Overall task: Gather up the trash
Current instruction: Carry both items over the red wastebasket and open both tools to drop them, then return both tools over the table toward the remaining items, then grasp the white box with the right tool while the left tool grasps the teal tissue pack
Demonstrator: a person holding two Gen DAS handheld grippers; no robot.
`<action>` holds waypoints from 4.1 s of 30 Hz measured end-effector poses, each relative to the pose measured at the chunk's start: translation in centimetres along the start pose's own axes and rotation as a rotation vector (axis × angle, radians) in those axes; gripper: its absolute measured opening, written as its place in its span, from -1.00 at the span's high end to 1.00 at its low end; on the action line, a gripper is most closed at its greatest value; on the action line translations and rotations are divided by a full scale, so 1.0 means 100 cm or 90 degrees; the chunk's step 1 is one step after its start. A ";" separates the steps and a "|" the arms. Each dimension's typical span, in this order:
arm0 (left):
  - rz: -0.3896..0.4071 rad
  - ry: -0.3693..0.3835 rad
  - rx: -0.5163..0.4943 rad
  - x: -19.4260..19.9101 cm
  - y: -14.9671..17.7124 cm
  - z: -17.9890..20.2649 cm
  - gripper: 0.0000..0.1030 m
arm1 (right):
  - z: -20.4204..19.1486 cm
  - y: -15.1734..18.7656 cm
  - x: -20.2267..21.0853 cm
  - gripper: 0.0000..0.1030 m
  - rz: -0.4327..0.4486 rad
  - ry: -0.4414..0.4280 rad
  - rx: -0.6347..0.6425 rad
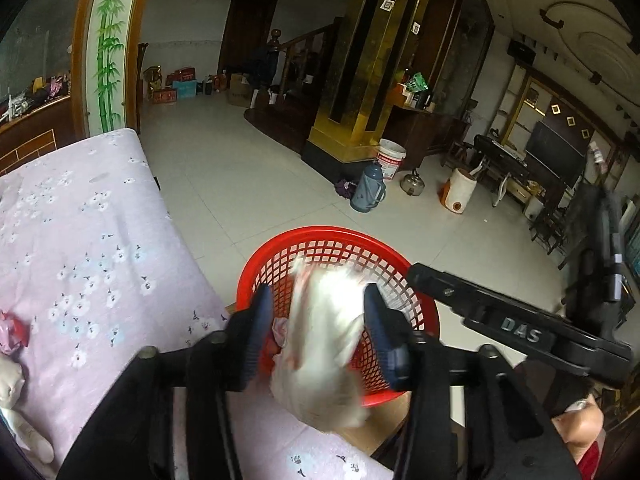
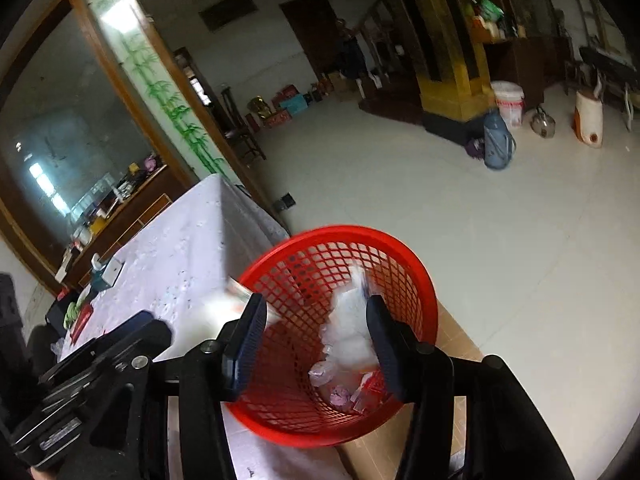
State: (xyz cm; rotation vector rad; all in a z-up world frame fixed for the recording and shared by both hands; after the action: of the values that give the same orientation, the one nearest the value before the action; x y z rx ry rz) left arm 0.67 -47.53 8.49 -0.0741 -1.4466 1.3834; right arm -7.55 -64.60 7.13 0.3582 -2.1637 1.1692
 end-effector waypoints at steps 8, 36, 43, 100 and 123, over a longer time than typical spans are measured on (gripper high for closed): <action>0.019 0.005 -0.012 0.058 0.032 -0.003 -0.19 | -0.008 0.027 0.039 -0.08 0.031 -0.039 0.004; 0.105 -0.204 0.223 0.284 0.195 -0.204 -0.32 | -0.263 0.167 0.002 -0.20 -0.099 -0.244 0.342; 0.098 -0.217 0.273 0.287 0.197 -0.232 -0.32 | -0.310 0.183 -0.034 -0.18 -0.093 -0.230 0.396; -0.040 -0.319 0.315 0.159 0.137 -0.280 0.06 | -0.254 0.170 -0.001 0.73 -0.085 -0.276 0.257; -0.041 -0.299 0.255 0.159 0.148 -0.274 0.57 | -0.252 0.172 -0.001 0.73 -0.087 -0.273 0.254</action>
State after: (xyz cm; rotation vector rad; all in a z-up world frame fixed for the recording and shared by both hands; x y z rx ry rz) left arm 4.27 -13.78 0.27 0.5836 -1.4949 1.6823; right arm -5.93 -34.18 5.91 0.9927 -2.1955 1.5536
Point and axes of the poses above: each gripper's, at about its wrist camera, not at the fingertips, and x roughly against the way its jaws point, z to its right, y to its underside, the point moved 1 cm from there along -x, roughly the way its jaws point, and after that the axes turned 2 degrees about y, right-handed, at the moved point
